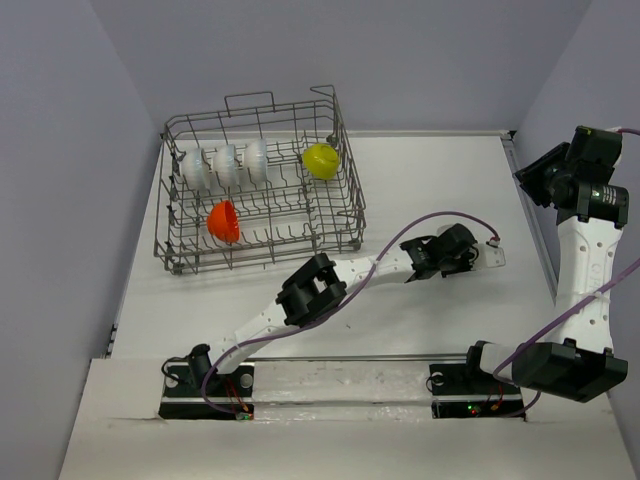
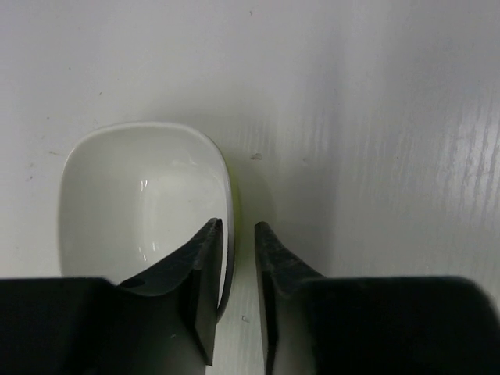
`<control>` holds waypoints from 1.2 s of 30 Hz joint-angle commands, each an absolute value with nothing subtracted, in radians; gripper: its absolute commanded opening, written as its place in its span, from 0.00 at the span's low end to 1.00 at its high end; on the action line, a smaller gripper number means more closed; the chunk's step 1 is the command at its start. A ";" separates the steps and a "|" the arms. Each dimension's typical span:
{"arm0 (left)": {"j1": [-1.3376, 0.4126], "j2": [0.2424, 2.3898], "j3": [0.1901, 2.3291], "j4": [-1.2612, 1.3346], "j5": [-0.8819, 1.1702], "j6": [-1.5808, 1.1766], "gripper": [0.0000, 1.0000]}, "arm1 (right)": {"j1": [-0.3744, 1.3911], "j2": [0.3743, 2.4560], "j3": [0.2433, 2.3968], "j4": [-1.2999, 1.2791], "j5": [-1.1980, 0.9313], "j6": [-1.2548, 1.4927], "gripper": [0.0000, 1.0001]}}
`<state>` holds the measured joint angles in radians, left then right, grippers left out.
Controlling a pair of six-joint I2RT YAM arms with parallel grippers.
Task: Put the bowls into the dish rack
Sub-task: Pick up the bowl from the center of the board.
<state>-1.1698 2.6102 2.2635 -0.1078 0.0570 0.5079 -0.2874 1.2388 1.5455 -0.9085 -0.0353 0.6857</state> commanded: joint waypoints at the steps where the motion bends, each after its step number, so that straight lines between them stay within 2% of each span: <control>1: -1.169 2.568 2.276 -0.081 0.052 0.512 0.26 | -0.293 1.224 1.551 -0.874 -0.046 0.681 0.38; 2: -1.169 2.568 2.275 -0.083 0.051 0.512 0.22 | -0.293 1.223 1.552 -0.874 -0.046 0.683 0.38; 3: -1.169 2.566 2.275 -0.083 0.051 0.511 0.11 | -0.293 1.223 1.552 -0.873 -0.045 0.681 0.38; 5: -1.169 2.559 2.269 -0.083 0.049 0.503 0.00 | -0.293 1.223 1.555 -0.874 -0.043 0.680 0.38; 18: -1.186 2.339 2.119 -0.054 0.025 0.443 0.00 | -0.293 1.253 1.650 -0.888 -0.054 0.680 0.38; 36: -1.233 1.991 1.911 -0.183 0.011 0.357 0.00 | -0.293 1.273 1.744 -0.882 -0.101 0.695 0.38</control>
